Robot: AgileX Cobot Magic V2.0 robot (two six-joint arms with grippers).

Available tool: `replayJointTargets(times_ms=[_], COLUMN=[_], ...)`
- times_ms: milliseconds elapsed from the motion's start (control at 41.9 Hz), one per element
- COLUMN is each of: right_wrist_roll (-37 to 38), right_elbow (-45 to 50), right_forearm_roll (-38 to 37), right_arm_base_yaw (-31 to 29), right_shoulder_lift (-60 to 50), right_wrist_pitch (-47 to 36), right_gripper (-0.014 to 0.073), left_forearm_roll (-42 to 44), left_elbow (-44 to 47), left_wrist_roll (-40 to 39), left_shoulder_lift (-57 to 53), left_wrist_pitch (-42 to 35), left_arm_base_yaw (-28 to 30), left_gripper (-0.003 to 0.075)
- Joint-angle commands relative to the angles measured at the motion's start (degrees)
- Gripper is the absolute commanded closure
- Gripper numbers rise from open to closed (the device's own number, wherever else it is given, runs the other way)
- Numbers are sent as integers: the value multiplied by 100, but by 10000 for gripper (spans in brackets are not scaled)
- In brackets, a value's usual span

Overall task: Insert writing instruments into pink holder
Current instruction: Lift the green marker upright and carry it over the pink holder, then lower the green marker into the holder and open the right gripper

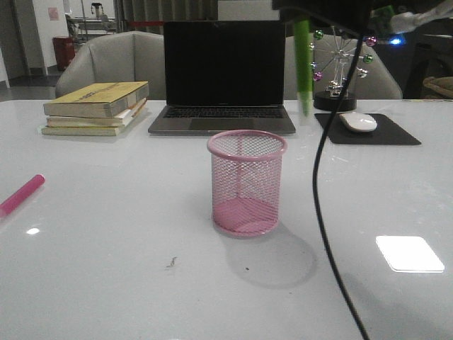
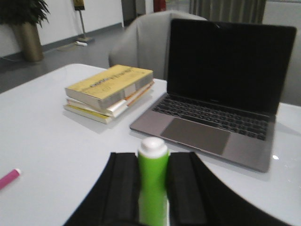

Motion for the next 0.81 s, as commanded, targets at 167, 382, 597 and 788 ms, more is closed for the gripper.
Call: replayJointTargets(times_ms=[167, 382, 597, 788], right_wrist_roll=[129, 412, 507, 456], right_elbow=[-119, -119, -119, -155], right_forearm_roll=[-116, -203, -464, -471], right_arm_base_yaw=[332, 332, 332, 332], right_shoulder_lift=[469, 1071, 1314, 675], right_wrist_pitch=[-1520, -1940, -1889, -976], right_gripper=[419, 396, 168, 148], left_forearm_roll=[-24, -24, -24, -24], left_elbow=[-196, -196, -196, -196], left_wrist_roll=[2, 2, 2, 2], left_shoulder_lift=[32, 32, 32, 32], left_wrist_pitch=[-440, -440, -440, -440], left_arm_base_yaw=[-53, -53, -53, -53], left_gripper=[211, 211, 211, 211])
